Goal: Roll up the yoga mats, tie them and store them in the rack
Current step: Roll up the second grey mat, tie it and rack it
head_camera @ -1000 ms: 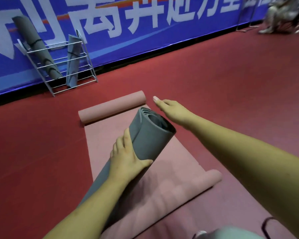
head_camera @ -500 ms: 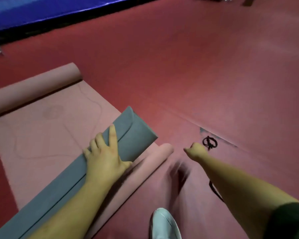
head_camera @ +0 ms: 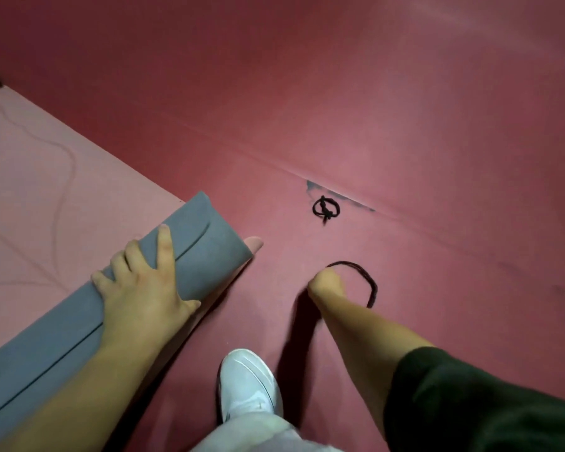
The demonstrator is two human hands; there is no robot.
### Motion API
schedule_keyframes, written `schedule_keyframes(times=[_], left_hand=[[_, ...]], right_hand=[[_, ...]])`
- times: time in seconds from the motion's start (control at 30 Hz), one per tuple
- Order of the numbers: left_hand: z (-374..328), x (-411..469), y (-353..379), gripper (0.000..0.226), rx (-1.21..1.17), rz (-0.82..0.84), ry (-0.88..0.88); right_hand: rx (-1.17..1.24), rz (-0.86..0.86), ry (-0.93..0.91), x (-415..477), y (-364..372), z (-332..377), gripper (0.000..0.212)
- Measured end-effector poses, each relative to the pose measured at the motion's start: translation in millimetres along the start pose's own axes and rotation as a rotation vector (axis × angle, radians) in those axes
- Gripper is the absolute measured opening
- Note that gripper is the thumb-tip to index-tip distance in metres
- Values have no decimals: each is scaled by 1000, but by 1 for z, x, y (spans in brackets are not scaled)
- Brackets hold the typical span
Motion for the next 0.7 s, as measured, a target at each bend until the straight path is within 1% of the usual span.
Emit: schedule_keyframes(times=[0.07, 0.13, 0.23, 0.33, 0.4, 0.53, 0.63, 0.7], left_hand=[[-2, -1, -2, 139, -6, -3, 5], [-1, -1, -5, 139, -11, -12, 9], [4, 0, -12, 139, -2, -16, 2], [17, 2, -28, 139, 10, -6, -28], [32, 2, -45, 138, 15, 9, -72], [75, 5, -94, 135, -18, -61, -201], [122, 0, -133, 135, -94, -125, -313], [156, -10, -161, 134, -156, -188, -382]], right_hand=[[14, 28, -35, -9, 5, 10, 34], [54, 37, -111, -21, 8, 33, 31], [185, 59, -287, -51, 1, 89, 29], [292, 115, -495, -94, -22, 154, 19], [268, 207, -628, -127, -39, 195, 21], [118, 463, -839, -207, -82, 259, 16], [-16, 635, -1049, -283, -124, 286, 10], [-4, 777, -1158, -338, -158, 297, 2]])
Point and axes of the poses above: each hand's wrist, its own x-axis towards the middle knuckle, its own y-axis out of the palm, z = x × y, the point moved 10 cm from there along x, towards the middle knuckle, and after that the axes turned 7 degrees about -z, right-handed, at the moved point
